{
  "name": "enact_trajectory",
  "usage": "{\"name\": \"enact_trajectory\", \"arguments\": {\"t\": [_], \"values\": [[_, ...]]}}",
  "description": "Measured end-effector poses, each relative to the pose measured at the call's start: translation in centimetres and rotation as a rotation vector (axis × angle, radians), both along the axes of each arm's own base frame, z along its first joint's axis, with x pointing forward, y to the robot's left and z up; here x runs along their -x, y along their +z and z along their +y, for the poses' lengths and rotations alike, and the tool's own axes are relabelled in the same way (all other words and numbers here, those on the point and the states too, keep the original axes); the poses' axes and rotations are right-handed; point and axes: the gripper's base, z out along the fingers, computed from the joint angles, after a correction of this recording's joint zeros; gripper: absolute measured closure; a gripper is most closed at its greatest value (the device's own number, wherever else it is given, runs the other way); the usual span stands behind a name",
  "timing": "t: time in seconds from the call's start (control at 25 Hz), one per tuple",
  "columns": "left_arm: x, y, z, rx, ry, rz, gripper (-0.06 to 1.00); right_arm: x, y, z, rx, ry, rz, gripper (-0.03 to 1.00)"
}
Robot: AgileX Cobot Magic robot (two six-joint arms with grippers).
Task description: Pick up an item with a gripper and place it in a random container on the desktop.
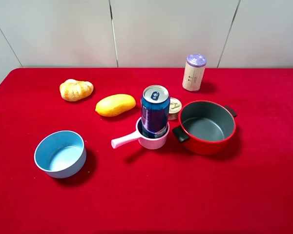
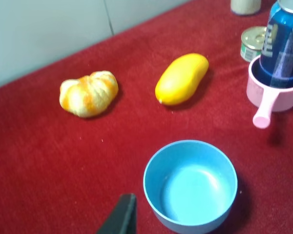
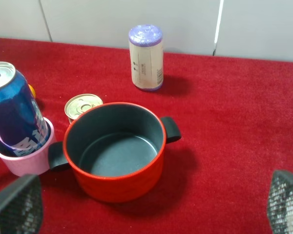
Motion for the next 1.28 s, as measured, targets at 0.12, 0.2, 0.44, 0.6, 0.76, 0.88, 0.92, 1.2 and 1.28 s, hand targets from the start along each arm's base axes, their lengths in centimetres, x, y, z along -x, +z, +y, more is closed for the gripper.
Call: {"name": "enact_trajectory", "arguments": {"t": [0.12,0.2,0.44,0.6,0.76,0.88,0.92,1.2,1.28], "values": [[0.6,0.0,0.1,0.007,-0.001,-0.037,-0.05,0.0,0.0,0.0,0.0,0.0,0.0,0.27],[0.8,-0.1,0.1,0.007,-0.002,-0.038,-0.05,0.0,0.0,0.0,0.0,0.0,0.0,0.27],[1.0,-0.3,0.1,-0.003,-0.007,-0.012,-0.05,0.0,0.0,0.0,0.0,0.0,0.0,0.27],[1.1,-0.5,0.1,-0.01,-0.012,0.008,-0.05,0.0,0.0,0.0,0.0,0.0,0.0,0.27],[1.7,-1.4,0.2,-0.036,-0.026,0.126,-0.05,0.0,0.0,0.0,0.0,0.0,0.0,0.27],[1.8,-1.4,0.3,-0.037,-0.014,0.138,-0.05,0.0,0.0,0.0,0.0,0.0,0.0,0.27],[1.8,-1.4,0.3,-0.036,-0.01,0.139,-0.05,0.0,0.0,0.0,0.0,0.0,0.0,0.27],[1.7,-1.3,0.3,-0.026,0.004,0.129,-0.05,0.0,0.0,0.0,0.0,0.0,0.0,0.27],[1.5,-1.5,0.3,-0.018,0.004,0.123,-0.05,0.0,0.0,0.0,0.0,0.0,0.0,0.27]]}}
